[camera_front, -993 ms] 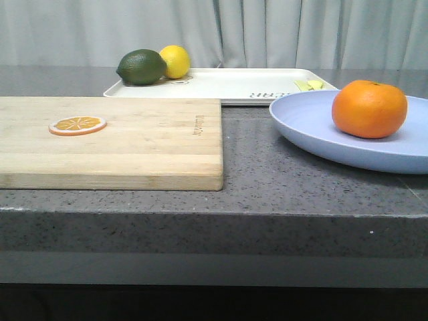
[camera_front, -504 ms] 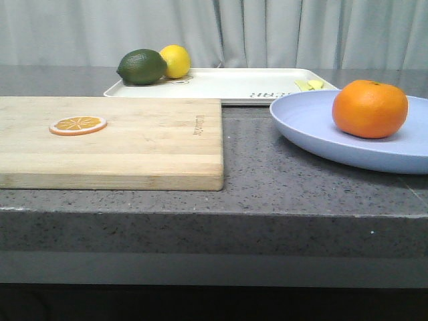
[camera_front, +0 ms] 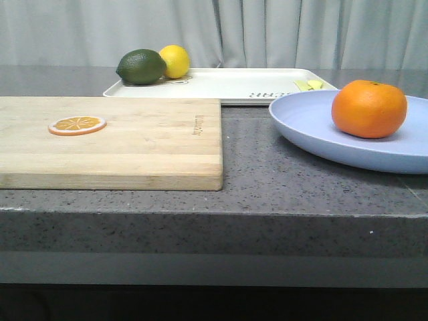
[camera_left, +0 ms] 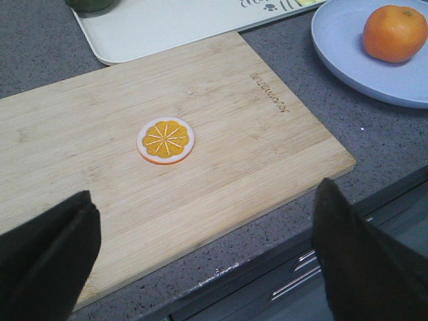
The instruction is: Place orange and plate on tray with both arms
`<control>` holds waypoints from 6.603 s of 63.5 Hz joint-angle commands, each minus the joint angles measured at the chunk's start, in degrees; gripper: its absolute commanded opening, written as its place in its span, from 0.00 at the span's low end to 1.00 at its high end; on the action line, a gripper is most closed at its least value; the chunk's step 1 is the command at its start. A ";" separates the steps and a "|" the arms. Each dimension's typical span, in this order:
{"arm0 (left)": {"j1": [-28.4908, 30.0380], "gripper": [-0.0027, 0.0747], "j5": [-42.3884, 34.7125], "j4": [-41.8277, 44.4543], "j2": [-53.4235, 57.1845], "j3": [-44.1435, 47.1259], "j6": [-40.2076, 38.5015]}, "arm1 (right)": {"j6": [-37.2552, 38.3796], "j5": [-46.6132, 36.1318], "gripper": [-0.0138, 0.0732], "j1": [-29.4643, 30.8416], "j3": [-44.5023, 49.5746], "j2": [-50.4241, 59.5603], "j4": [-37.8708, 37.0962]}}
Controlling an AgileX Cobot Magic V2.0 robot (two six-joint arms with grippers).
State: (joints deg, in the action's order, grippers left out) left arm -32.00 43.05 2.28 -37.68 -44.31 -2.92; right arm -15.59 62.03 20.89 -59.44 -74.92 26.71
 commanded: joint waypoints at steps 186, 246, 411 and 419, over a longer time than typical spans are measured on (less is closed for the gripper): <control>0.05 0.83 -4.52 -0.16 0.07 -1.43 -0.47 | 30.23 -5.37 0.08 -23.71 -50.80 -37.15 5.83; 0.05 0.83 -4.52 -0.38 0.07 -1.43 -0.47 | 39.29 0.79 0.09 -24.09 -76.37 -55.67 0.38; 0.05 0.83 -4.52 -0.38 0.07 -1.43 -0.47 | 20.57 -10.17 0.55 -33.15 0.05 29.37 -32.37; 0.05 0.83 -4.52 -0.38 0.07 -1.43 -0.47 | 22.10 -9.82 0.55 -29.76 5.00 35.47 -32.37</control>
State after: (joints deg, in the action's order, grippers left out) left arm -32.00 42.67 2.28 -37.68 -44.22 -2.92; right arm 5.85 56.00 -10.83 -55.54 -43.04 -4.52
